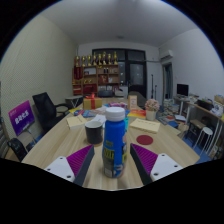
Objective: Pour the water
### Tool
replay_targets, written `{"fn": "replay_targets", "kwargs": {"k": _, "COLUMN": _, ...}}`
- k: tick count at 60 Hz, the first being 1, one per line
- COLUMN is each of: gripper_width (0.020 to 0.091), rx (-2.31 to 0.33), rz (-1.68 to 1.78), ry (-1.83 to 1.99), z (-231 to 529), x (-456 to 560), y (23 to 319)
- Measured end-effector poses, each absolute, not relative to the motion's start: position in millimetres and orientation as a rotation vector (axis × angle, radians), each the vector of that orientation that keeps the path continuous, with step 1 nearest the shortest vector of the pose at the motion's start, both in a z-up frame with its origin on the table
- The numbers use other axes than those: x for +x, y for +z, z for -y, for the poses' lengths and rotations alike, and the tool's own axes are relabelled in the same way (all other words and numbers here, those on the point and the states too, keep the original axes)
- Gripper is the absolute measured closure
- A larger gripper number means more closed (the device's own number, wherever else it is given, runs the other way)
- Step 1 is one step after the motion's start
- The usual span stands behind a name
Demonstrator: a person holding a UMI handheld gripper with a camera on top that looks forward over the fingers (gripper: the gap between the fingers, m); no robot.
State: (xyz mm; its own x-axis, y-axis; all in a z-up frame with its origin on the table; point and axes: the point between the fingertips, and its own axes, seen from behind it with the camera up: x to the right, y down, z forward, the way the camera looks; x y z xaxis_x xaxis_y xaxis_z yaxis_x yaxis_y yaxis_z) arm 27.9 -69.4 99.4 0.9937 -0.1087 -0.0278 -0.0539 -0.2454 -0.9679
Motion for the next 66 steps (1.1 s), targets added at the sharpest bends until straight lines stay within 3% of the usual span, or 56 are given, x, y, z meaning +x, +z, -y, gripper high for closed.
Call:
{"fn": "replay_targets", "kwargs": {"k": 10, "gripper_width": 0.0290, "rx": -1.781, "rz": -0.142, "ry": -0.071, "z": 6, "x": 37, "y": 78}}
{"fn": "replay_targets", "kwargs": {"k": 13, "gripper_width": 0.0515, "rx": -1.809, "rz": -0.169, "ry": -0.100, "z": -1, "x": 49, "y": 61}}
{"fn": "replay_targets", "kwargs": {"k": 19, "gripper_width": 0.0550, "rx": -1.726, "rz": -0.183, "ry": -0.130, "z": -7, "x": 47, "y": 68}}
{"fn": "replay_targets", "kwargs": {"k": 31, "gripper_width": 0.0611, "rx": -1.829, "rz": -0.257, "ry": -0.060, "z": -13, "x": 52, "y": 63}}
{"fn": "replay_targets", "kwargs": {"k": 37, "gripper_width": 0.0612, "rx": -1.845, "rz": -0.212, "ry": -0.146, "z": -20, "x": 82, "y": 92}}
{"fn": "replay_targets", "kwargs": {"k": 49, "gripper_width": 0.0616, "rx": -1.834, "rz": 0.339, "ry": -0.736, "z": -76, "x": 144, "y": 159}}
{"fn": "replay_targets", "kwargs": {"k": 50, "gripper_width": 0.0615, "rx": -1.830, "rz": 0.423, "ry": -0.783, "z": -80, "x": 155, "y": 176}}
{"fn": "replay_targets", "kwargs": {"k": 51, "gripper_width": 0.0615, "rx": -1.803, "rz": 0.467, "ry": -0.838, "z": -89, "x": 150, "y": 168}}
{"fn": "replay_targets", "kwargs": {"k": 57, "gripper_width": 0.0617, "rx": -1.678, "rz": 0.852, "ry": -1.123, "z": -122, "x": 140, "y": 188}}
{"fn": "replay_targets", "kwargs": {"k": 65, "gripper_width": 0.0613, "rx": -1.393, "rz": 1.330, "ry": -1.464, "z": -165, "x": 111, "y": 180}}
{"fn": "replay_targets", "kwargs": {"k": 66, "gripper_width": 0.0610, "rx": -1.372, "rz": 1.379, "ry": -1.485, "z": -161, "x": 114, "y": 190}}
